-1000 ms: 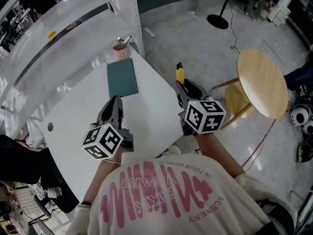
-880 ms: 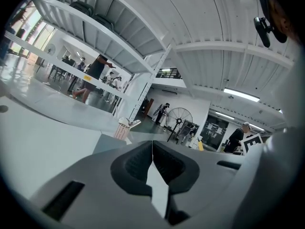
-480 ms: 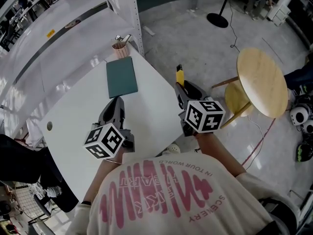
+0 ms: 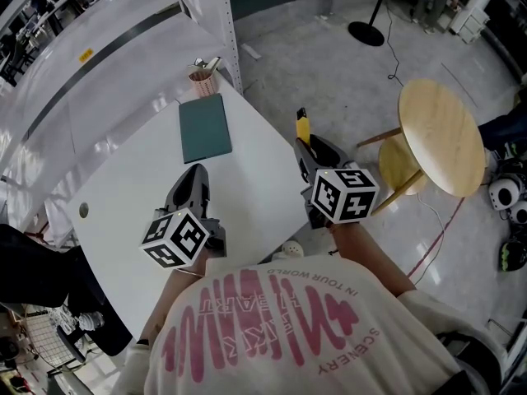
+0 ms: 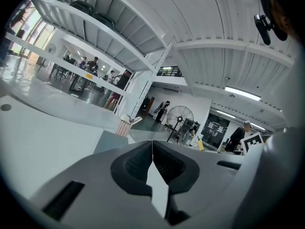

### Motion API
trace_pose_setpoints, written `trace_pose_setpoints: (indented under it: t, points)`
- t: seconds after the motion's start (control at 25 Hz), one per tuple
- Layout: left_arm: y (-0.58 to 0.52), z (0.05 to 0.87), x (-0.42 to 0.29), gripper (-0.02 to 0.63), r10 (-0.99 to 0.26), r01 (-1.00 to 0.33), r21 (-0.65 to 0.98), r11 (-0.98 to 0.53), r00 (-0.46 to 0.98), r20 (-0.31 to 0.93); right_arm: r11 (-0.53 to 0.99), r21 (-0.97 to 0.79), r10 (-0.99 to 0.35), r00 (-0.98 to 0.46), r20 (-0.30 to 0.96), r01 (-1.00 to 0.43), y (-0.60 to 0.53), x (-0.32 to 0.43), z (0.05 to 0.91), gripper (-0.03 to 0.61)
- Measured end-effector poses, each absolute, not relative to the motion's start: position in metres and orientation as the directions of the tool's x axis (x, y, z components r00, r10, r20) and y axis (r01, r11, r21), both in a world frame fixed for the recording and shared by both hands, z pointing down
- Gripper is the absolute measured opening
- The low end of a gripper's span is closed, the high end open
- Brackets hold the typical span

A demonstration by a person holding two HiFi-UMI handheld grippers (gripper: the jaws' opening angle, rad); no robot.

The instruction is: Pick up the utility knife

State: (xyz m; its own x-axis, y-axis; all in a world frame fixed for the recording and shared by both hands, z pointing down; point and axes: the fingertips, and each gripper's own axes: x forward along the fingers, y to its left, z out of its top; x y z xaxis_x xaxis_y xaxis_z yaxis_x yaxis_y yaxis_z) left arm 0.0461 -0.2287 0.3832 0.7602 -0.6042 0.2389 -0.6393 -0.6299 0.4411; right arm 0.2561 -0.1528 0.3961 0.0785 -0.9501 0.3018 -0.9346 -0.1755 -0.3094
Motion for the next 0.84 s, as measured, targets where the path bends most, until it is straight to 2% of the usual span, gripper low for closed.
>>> trace_pose_setpoints:
  t: [0.84]
  points:
    - [-0.229, 0.390, 0.032, 0.025, -0.612, -0.647, 0.457, -0.610, 0.751, 0.248, -0.187, -0.316, -0.943, 0.080, 0.322, -0.930, -0.154, 0.248, 0.406, 0.132]
